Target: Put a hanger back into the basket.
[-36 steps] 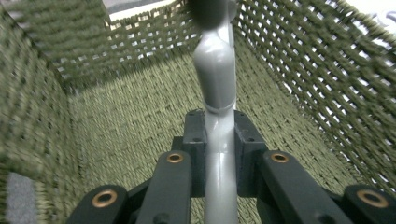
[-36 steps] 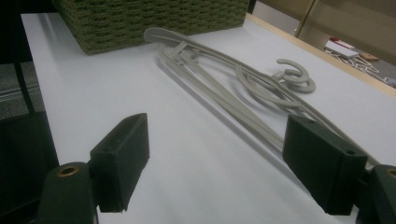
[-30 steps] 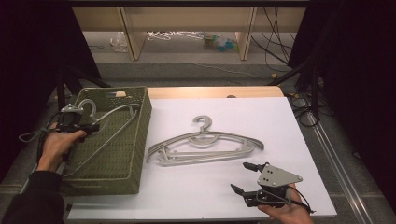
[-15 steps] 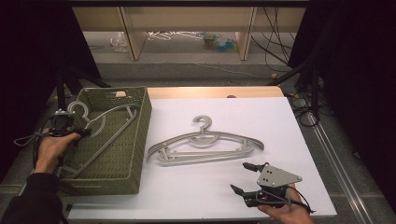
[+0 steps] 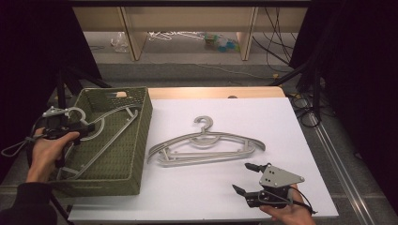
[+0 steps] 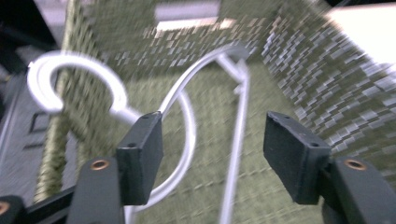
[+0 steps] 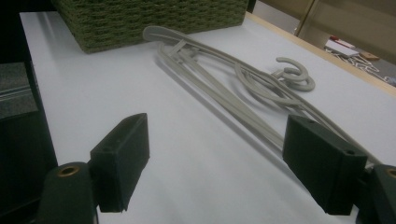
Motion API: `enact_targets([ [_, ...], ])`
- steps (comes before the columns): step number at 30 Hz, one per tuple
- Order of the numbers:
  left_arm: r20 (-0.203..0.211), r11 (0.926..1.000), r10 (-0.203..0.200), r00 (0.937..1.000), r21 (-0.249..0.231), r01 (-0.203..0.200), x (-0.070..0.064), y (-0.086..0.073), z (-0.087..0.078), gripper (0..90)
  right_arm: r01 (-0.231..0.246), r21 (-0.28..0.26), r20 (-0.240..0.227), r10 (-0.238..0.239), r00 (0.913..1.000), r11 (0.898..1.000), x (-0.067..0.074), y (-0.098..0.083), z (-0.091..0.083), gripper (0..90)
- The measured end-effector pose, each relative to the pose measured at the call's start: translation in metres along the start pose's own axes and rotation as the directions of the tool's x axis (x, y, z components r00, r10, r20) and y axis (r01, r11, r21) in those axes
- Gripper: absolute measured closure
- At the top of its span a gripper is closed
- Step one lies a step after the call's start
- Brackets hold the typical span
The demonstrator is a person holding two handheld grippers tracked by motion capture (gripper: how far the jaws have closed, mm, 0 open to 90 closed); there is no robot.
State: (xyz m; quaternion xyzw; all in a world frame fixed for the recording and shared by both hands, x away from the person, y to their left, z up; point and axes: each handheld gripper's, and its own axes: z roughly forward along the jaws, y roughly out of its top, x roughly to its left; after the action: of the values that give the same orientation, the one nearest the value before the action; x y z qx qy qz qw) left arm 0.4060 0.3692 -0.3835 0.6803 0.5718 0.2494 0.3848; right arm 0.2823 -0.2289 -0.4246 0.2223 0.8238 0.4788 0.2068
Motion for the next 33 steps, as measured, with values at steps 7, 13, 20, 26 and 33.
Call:
enact_targets([
  [7, 0.084, 0.9925, 0.057, 0.9949, -0.113, -0.047, -0.03, 0.001, -0.03, 33.1, -0.011, -0.007, 0.013, 0.011, 0.9999, 1.0, -0.002, -0.002, 0.0, 24.0],
  [13, 0.102, 0.9814, 0.134, 0.9858, -0.151, -0.118, -0.053, 0.002, -0.056, 29.4, -0.02, -0.003, 0.012, 0.02, 0.9997, 1.0, -0.005, -0.004, -0.001, 24.0],
  [20, 0.182, 0.9676, 0.178, 0.9671, -0.211, -0.139, -0.097, -0.009, -0.073, 28.7, -0.026, -0.013, 0.014, 0.026, 0.9996, 1.0, -0.006, -0.004, 0.0, 23.7],
  [26, 0.25, 0.958, 0.236, 0.939, -0.222, -0.182, -0.138, -0.024, -0.073, 27.6, -0.024, -0.008, 0.011, 0.024, 0.9996, 1.0, -0.005, -0.003, 0.002, 23.5],
  [33, 0.328, 0.9556, 0.27, 0.9052, -0.207, -0.209, -0.177, -0.044, -0.062, 25.7, -0.032, -0.008, 0.017, 0.032, 0.9993, 0.999, -0.006, -0.005, 0.003, 23.2],
])
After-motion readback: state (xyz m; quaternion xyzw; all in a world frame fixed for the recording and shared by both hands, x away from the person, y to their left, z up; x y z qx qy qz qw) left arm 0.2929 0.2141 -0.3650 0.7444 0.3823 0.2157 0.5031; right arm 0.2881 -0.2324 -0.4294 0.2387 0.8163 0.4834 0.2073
